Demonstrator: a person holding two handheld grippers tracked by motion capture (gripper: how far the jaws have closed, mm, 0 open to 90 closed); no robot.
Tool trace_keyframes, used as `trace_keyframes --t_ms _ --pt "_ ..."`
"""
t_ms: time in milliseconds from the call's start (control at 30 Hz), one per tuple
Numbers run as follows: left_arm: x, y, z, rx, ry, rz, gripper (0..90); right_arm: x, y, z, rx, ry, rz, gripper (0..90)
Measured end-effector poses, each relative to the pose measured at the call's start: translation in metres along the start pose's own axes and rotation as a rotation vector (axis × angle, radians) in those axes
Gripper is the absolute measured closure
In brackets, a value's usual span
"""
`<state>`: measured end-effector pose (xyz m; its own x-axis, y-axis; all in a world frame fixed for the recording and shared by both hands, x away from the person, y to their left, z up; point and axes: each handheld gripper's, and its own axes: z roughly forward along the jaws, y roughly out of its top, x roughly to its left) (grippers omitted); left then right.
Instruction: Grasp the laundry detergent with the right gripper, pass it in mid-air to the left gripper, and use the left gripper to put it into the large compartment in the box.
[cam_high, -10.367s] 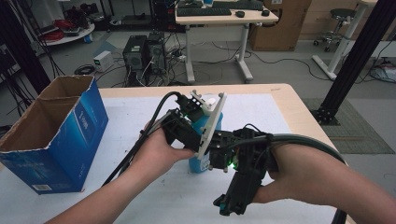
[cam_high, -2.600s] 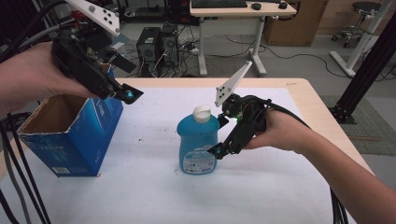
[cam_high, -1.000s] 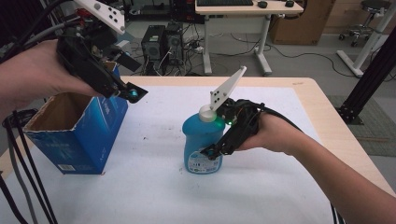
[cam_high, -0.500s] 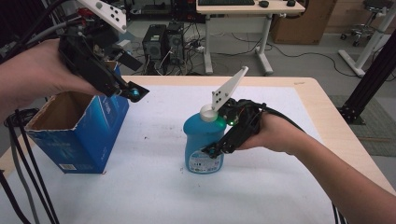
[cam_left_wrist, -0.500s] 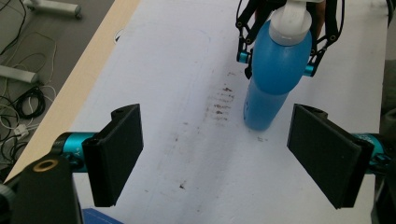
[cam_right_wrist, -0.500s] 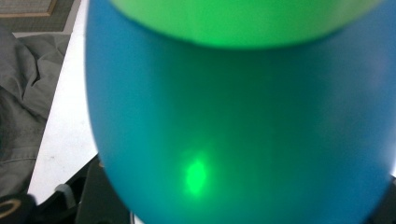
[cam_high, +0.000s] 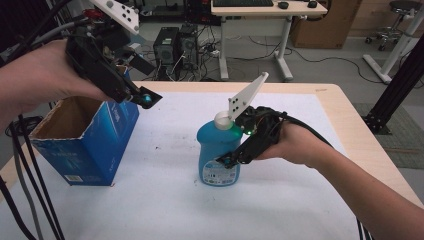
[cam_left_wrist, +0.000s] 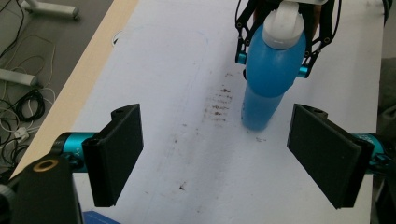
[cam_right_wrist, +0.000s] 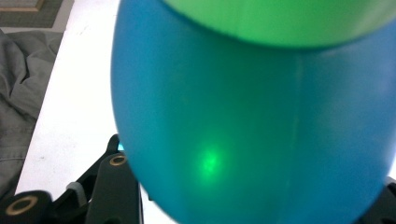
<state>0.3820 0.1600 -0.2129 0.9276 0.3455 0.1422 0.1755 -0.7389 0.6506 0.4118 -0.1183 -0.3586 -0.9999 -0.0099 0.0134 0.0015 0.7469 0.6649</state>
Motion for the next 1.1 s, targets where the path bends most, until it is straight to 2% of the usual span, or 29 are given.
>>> trace_keyframes --t_ms 200,300,600,700,933,1100 --pt "-0.001 0.012 0.000 0.018 -0.024 0.038 18.5 0.002 0.006 -0.014 -0.034 -0.004 0.029 46.4" --pt "-0.003 0.020 0.003 0.030 -0.046 0.064 18.5 0.004 0.013 -0.022 -0.028 -0.006 0.031 46.4" --pt "-0.013 0.049 0.013 0.083 -0.130 0.139 18.5 0.011 0.041 -0.044 -0.017 -0.007 0.023 46.5" --pt "-0.016 0.059 0.016 0.114 -0.158 0.167 18.5 0.013 0.051 -0.049 -0.009 -0.021 0.003 46.6" --pt "-0.022 0.077 0.024 0.153 -0.195 0.193 18.5 0.017 0.071 -0.056 0.000 -0.017 -0.003 46.6" --pt "-0.027 0.083 0.031 0.176 -0.213 0.200 18.6 0.020 0.081 -0.058 -0.003 -0.015 -0.015 46.6"
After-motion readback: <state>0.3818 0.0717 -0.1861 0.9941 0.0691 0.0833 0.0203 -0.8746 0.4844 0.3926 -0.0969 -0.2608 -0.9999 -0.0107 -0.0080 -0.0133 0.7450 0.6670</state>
